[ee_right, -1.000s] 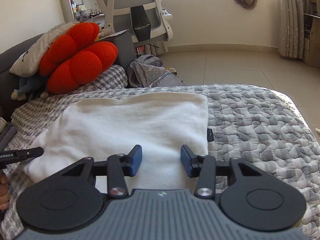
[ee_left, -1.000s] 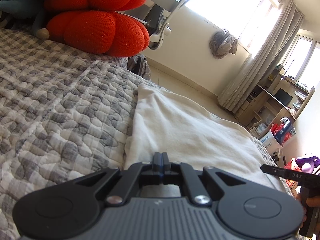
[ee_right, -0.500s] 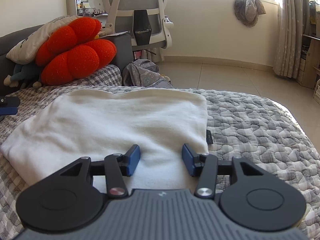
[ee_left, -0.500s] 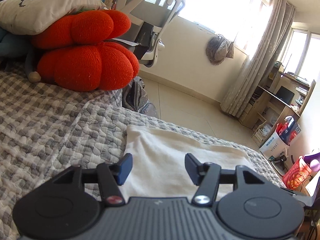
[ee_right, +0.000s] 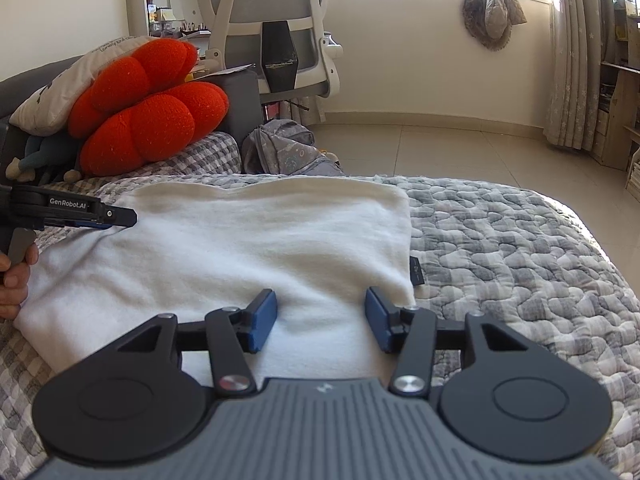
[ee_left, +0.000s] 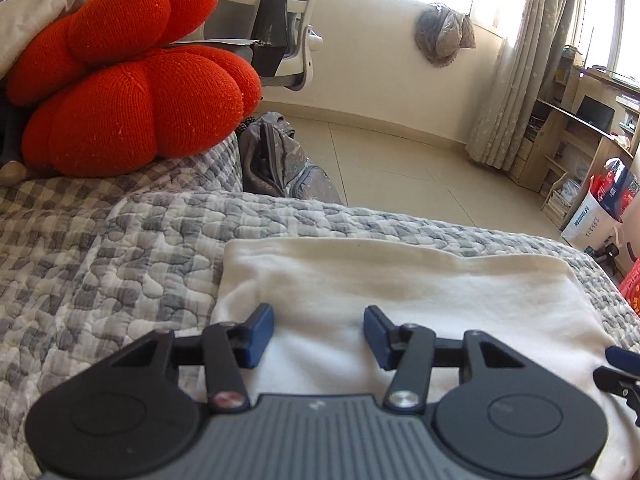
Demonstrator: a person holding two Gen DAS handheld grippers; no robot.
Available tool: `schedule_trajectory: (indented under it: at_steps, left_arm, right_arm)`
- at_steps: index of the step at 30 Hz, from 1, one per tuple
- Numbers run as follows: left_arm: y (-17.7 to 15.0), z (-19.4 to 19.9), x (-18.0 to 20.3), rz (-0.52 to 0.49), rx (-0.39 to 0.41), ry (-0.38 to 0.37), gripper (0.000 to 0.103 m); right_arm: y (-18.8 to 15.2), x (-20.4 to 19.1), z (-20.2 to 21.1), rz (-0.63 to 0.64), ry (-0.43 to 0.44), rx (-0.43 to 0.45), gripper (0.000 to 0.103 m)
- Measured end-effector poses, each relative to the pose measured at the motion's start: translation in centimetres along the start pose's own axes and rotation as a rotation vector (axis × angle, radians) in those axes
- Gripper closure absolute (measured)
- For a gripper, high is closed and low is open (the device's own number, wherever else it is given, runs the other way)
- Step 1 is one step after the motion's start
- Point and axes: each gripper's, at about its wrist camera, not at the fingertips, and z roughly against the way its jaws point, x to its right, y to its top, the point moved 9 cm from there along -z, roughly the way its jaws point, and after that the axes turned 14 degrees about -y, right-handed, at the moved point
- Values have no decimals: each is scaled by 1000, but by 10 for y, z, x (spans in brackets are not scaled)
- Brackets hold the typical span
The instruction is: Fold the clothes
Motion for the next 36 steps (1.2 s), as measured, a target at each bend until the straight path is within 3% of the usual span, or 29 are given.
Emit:
schedule_trajectory:
  at_steps: [8,17,23,30,33,36]
  left_arm:
    - [-4,19,-4,-1,-24,94,49]
    - [-17,33,-6,15,-6,134,48]
    - [-33,54,37,-72,55,101,37]
    - [-52,81,90,-183,131,54,35]
    - [-56,74,80,-118,110,51,30]
    - [-61,66,65,-37,83,51,31]
  right_arm:
    - [0,0,0,-2,-2,1,51]
    - [1,4,0,-27,5,0,51]
    - [1,4,0,-35,-1,4,51]
    - [1,4,1,-32,-17,10,51]
    - [0,4,2,-33,-28,12,51]
    - [0,1,4,-12,-55,21,48]
